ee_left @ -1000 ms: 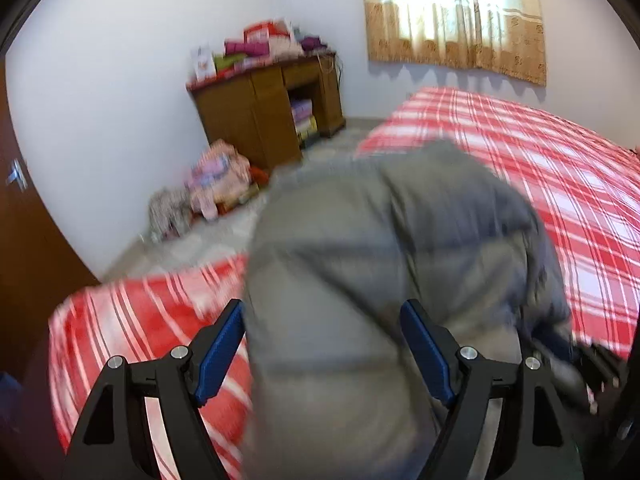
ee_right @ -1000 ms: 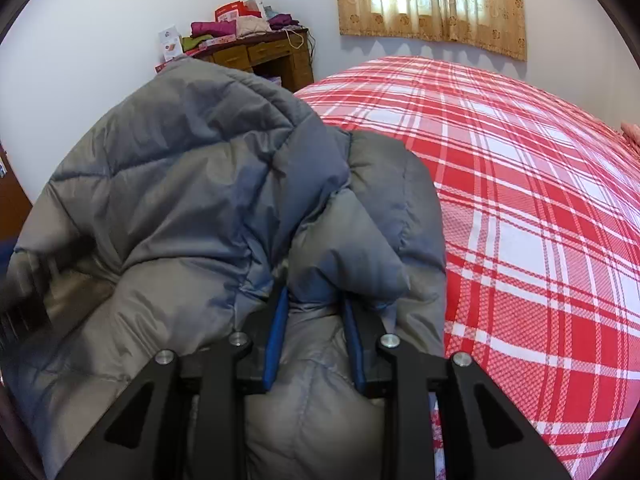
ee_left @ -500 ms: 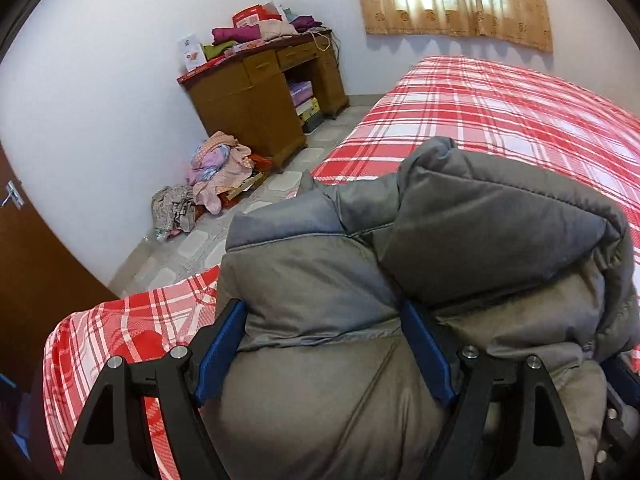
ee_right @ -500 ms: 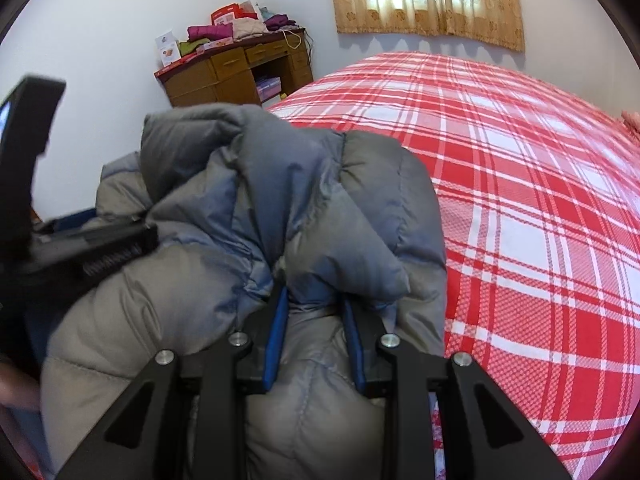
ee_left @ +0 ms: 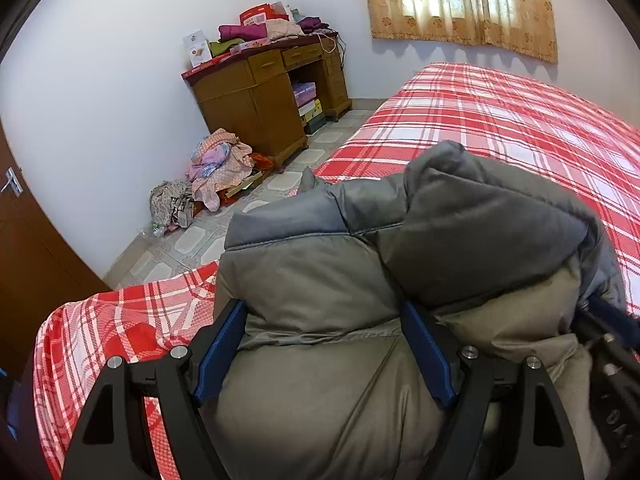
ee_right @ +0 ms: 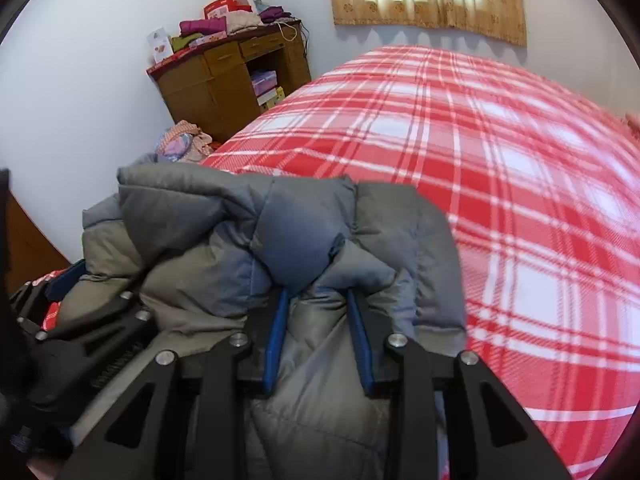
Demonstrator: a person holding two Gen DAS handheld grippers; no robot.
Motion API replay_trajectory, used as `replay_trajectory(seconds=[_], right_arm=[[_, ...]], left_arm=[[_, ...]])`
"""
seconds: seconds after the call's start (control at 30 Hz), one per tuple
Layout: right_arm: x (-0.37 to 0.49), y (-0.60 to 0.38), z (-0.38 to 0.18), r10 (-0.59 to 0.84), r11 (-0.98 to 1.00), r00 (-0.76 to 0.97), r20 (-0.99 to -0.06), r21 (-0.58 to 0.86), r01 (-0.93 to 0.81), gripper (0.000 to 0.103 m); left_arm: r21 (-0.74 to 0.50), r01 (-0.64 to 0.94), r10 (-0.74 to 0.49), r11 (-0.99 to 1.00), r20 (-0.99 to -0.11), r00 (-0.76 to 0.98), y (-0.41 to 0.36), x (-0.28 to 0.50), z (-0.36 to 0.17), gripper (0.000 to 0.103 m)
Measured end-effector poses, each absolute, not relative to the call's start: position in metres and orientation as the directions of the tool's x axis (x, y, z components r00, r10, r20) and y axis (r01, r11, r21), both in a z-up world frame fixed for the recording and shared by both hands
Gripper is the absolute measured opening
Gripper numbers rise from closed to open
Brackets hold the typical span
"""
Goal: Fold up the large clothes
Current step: 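Lower the folded jacket onto the bedspread and open both grippers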
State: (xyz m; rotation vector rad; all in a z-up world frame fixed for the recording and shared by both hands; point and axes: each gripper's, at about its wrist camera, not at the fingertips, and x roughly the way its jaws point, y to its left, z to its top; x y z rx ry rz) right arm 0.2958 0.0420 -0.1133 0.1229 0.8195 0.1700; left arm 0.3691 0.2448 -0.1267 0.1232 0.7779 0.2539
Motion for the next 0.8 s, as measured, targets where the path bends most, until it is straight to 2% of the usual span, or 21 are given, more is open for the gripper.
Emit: replay_trajectory(seconds=[0.17,0.33,0.43,0.5,0.57,0.67,0.8], right_arm=[[0.302,0.04,-0.118,0.224,0.973,0.651,-0.725,0.198,-0.115,0.035],[0.284,0.032,-0.099,0.234,0.971,0.642,-0.73,0.202,-0.125,0.04],[0.25,0.017,-0.069,0.258,0.962,0.727,-0.637,0.243,-0.128,0.041],[0.223,0.012,-0.051,0.268,0.956,0.763,-0.588,0.26,-0.135,0.047],[0.202,0.01,-0.039,0.284,0.949,0.776,-0.563,0.283,-0.141,0.049],[0.165,0.01,-0.025,0.297,0.943,0.806,-0.511,0.291,-0.163,0.059],[0.131,0.009,-0.017,0.294,0.944,0.825,-0.482,0.283,-0.171,0.059]], left_arm=[[0.231,-0.194,0.3,0.953,-0.667,0.682,0.239,0.369,-0.127,0.081],[0.179,-0.187,0.259,0.966,-0.667,0.699,0.244,0.345,-0.104,0.081],[0.205,-0.198,0.284,0.959,-0.619,0.732,0.236,0.314,-0.081,0.081],[0.222,-0.185,0.282,0.957,-0.575,0.768,0.225,0.288,-0.06,0.081],[0.228,-0.161,0.264,0.96,-0.551,0.792,0.217,0.266,-0.046,0.081],[0.242,-0.151,0.258,0.959,-0.514,0.818,0.202,0.232,-0.025,0.081],[0.216,-0.148,0.239,0.965,-0.5,0.832,0.192,0.197,-0.011,0.081]])
